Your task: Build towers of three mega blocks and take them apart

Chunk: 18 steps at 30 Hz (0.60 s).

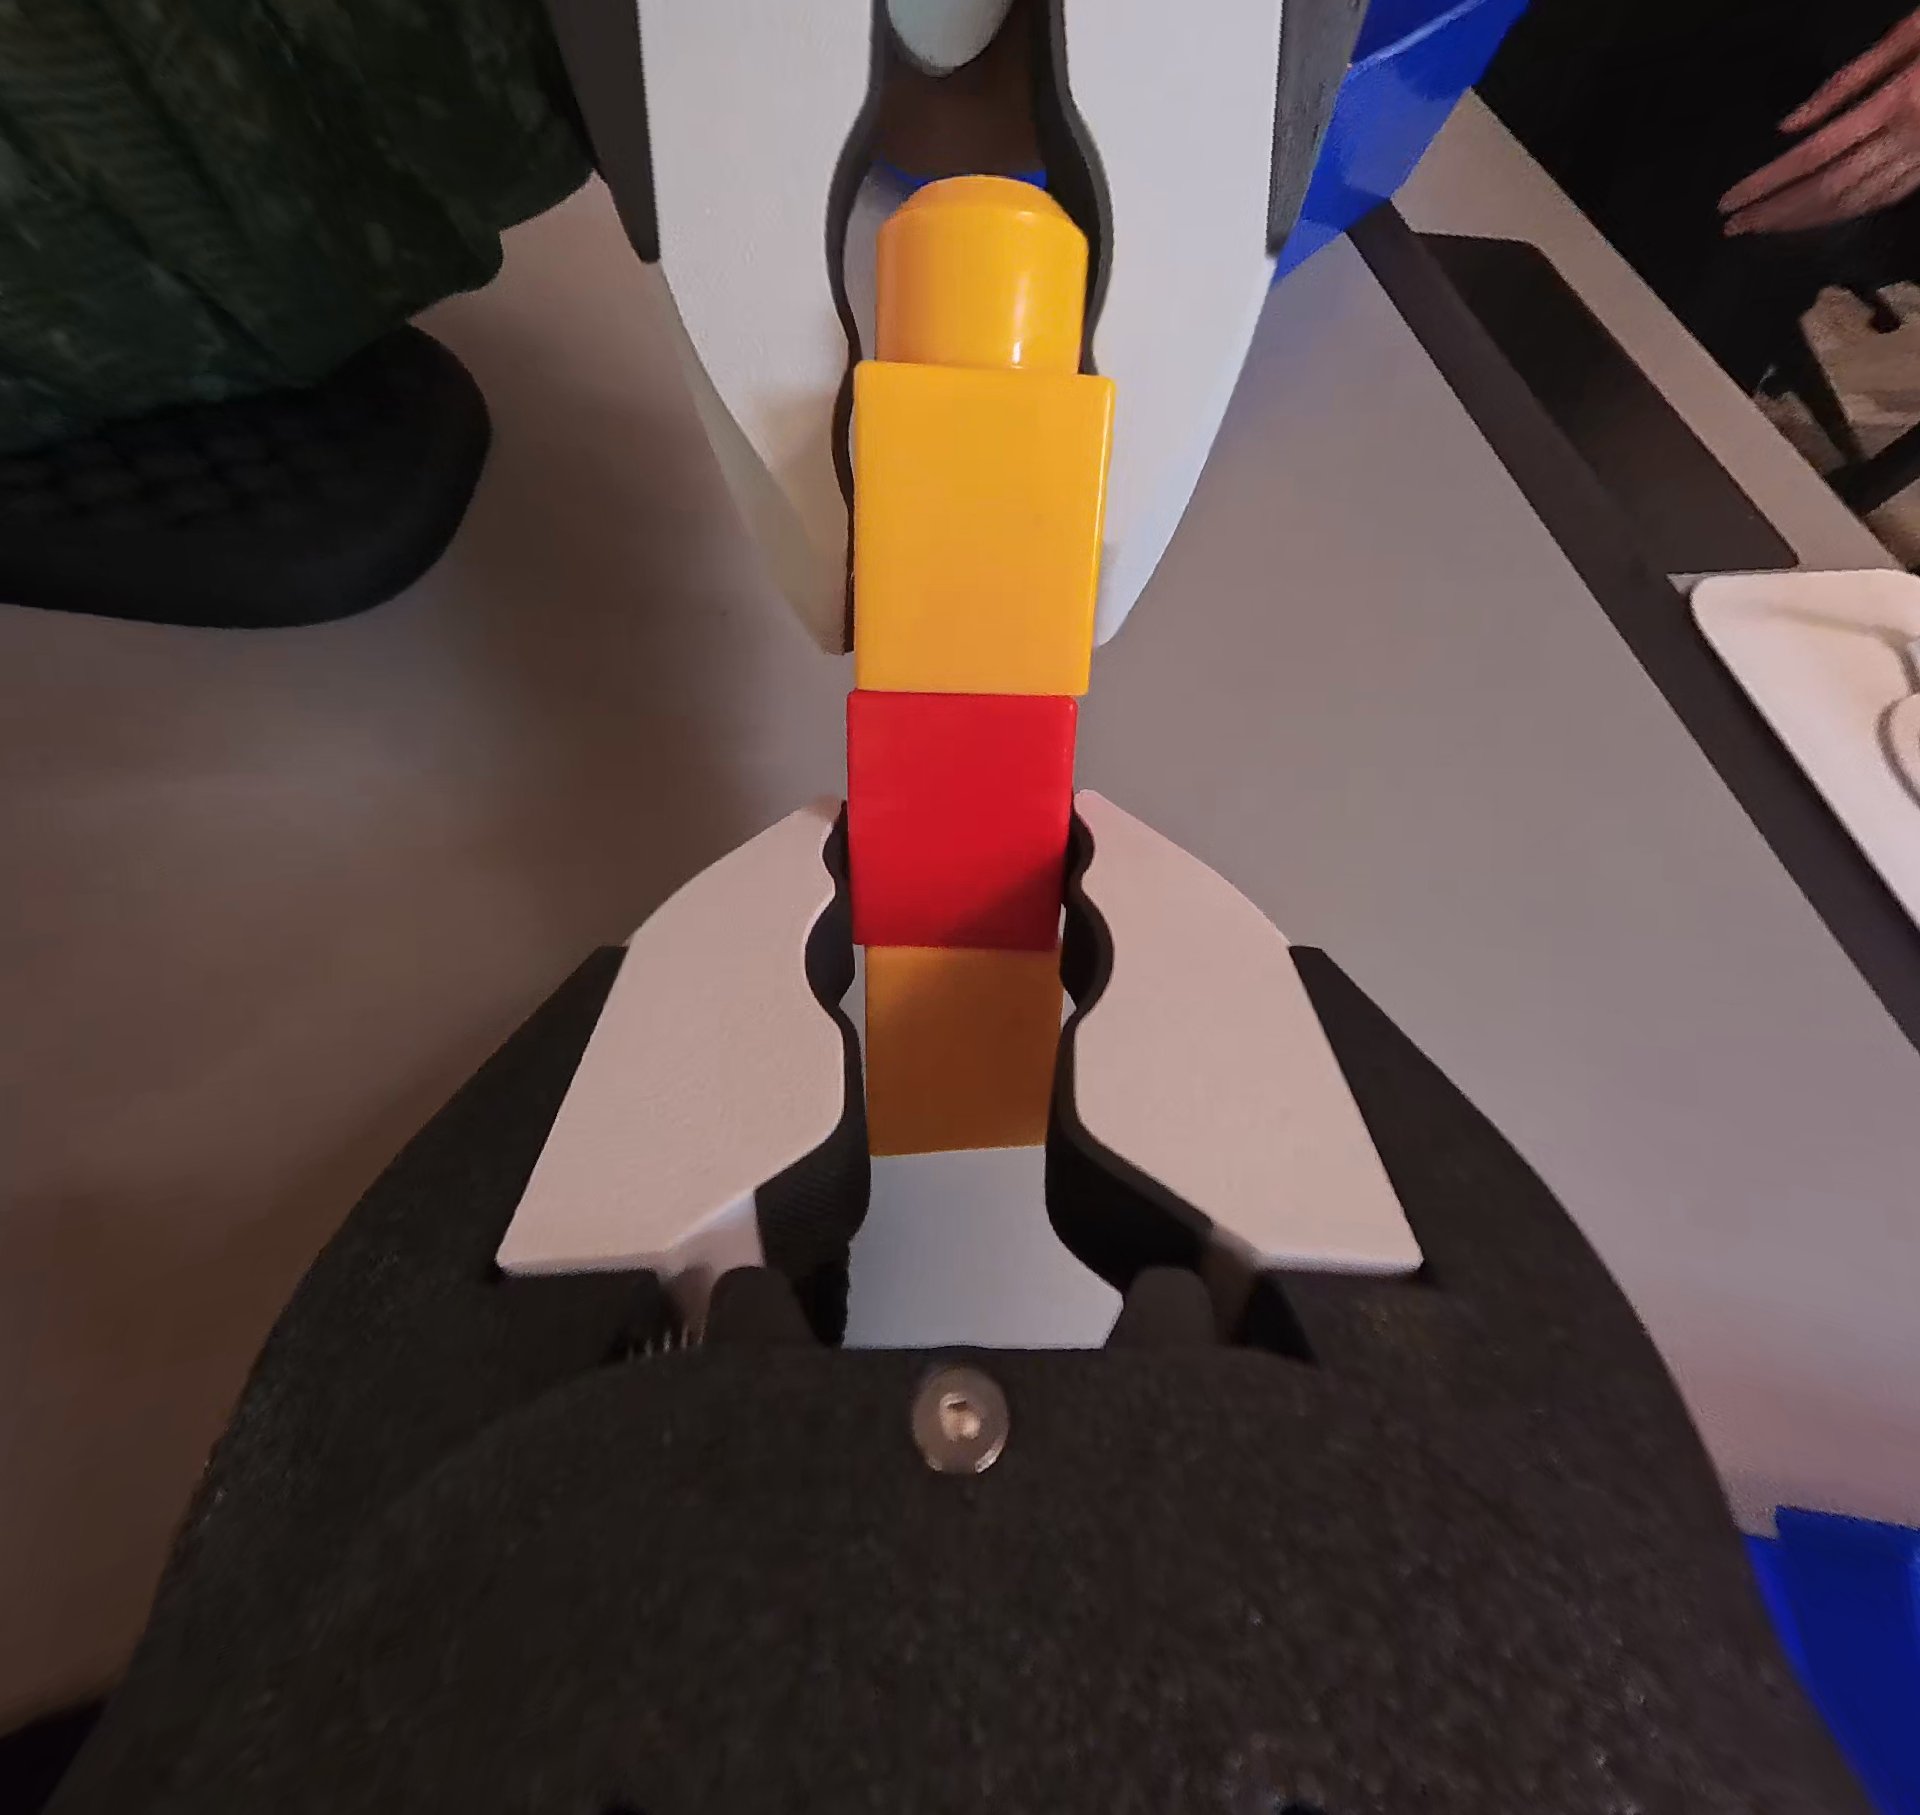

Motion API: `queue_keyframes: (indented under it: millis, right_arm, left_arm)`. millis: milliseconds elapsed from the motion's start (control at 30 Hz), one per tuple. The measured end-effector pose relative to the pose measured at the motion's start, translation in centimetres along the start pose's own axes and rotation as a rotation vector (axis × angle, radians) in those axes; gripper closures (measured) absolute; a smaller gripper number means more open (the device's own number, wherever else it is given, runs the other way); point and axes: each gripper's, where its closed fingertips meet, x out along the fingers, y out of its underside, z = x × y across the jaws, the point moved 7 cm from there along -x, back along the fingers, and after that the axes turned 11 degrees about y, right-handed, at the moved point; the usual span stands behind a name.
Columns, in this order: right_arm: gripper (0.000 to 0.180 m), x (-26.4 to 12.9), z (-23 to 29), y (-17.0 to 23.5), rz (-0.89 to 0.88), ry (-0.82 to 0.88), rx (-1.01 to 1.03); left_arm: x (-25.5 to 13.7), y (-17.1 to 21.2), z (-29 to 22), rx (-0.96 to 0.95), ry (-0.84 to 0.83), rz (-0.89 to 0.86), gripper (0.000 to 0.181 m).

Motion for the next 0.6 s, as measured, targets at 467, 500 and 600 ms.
queue_keyframes:
  millis: [467, 500, 600]
  right_arm:
    - [0.143, -0.3, 0.4, -0.1, -0.016, -0.074, 0.012]
    - [0.143, -0.3, 0.5, 0.0, -0.015, -0.082, 0.011]
    - [0.143, -0.3, 0.6, -0.1, -0.011, -0.095, 0.01]
  left_arm:
    - [-0.3, -1.9, -1.0, 0.145, 0.008, -0.115, 0.142]
    - [-0.3, -1.9, -1.1, 0.148, 0.009, -0.109, 0.142]
    - [-0.3, -1.8, -1.2, 0.155, 0.017, -0.106, 0.143]
